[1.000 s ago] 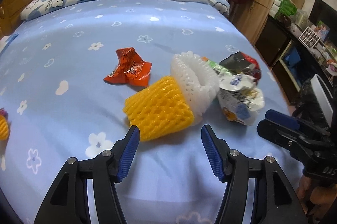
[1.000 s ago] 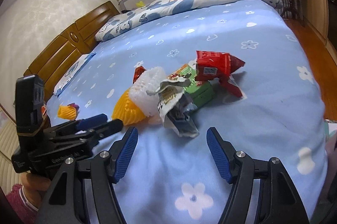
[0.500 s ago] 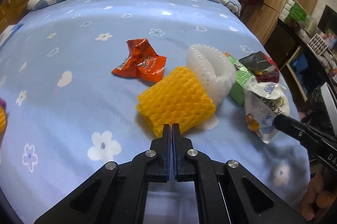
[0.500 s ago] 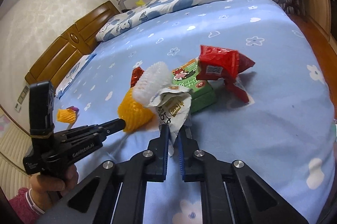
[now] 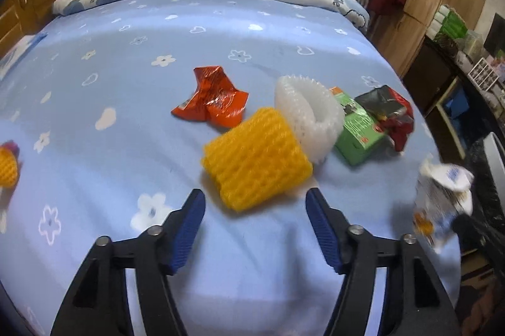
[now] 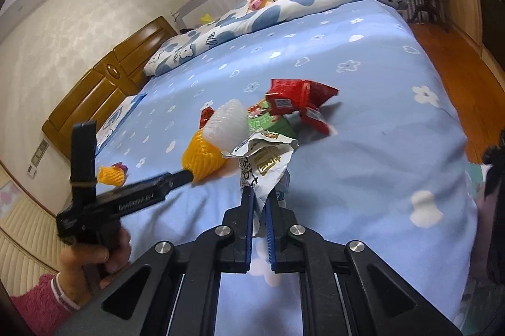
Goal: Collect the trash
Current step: 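Grasp the yellow foam net with the left tool while the right tool grasps the white wrapper, then carry the yellow foam net and white wrapper in both tools over the bin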
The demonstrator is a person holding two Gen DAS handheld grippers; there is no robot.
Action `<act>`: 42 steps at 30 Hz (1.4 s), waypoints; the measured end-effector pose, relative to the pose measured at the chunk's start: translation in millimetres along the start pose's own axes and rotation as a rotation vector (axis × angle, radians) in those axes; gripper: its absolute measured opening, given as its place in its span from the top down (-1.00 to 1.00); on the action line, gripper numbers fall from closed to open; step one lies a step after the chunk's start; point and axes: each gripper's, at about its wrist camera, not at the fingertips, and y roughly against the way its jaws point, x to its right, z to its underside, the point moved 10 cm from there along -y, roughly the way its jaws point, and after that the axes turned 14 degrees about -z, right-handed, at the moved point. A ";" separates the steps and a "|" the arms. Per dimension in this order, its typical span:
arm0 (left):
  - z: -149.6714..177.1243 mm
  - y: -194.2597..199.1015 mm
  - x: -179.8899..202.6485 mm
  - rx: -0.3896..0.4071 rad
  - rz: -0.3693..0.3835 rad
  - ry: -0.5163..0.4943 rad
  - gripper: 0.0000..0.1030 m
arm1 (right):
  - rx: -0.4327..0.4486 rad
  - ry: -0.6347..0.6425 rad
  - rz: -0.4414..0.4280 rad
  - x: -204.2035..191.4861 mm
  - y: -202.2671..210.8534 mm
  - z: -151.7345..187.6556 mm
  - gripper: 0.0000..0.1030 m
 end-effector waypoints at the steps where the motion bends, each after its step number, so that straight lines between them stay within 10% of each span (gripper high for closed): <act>1: -2.4 -4.7 3.5 -0.002 -0.002 -0.004 -0.28 | 0.002 -0.007 0.003 2.9 1.5 0.9 0.87; 3: -6.0 -14.9 7.3 -0.008 -0.017 -0.013 -0.26 | -0.001 -0.017 0.011 8.3 1.4 1.6 0.87; 5: -7.1 -26.9 11.5 -0.019 -0.021 -0.023 0.48 | -0.004 -0.023 0.016 11.1 0.3 3.0 0.87; 11: 0.8 -26.3 7.3 -0.026 0.003 0.015 0.79 | -0.005 -0.028 0.023 17.4 0.3 3.7 0.87; 22: 30.4 40.8 13.9 0.000 0.080 0.028 0.83 | 0.020 -0.004 -0.002 3.9 21.4 3.8 0.87; 42: 41.2 155.1 141.5 0.082 0.262 -0.230 0.83 | 0.165 -0.030 0.131 29.1 161.1 -3.5 0.87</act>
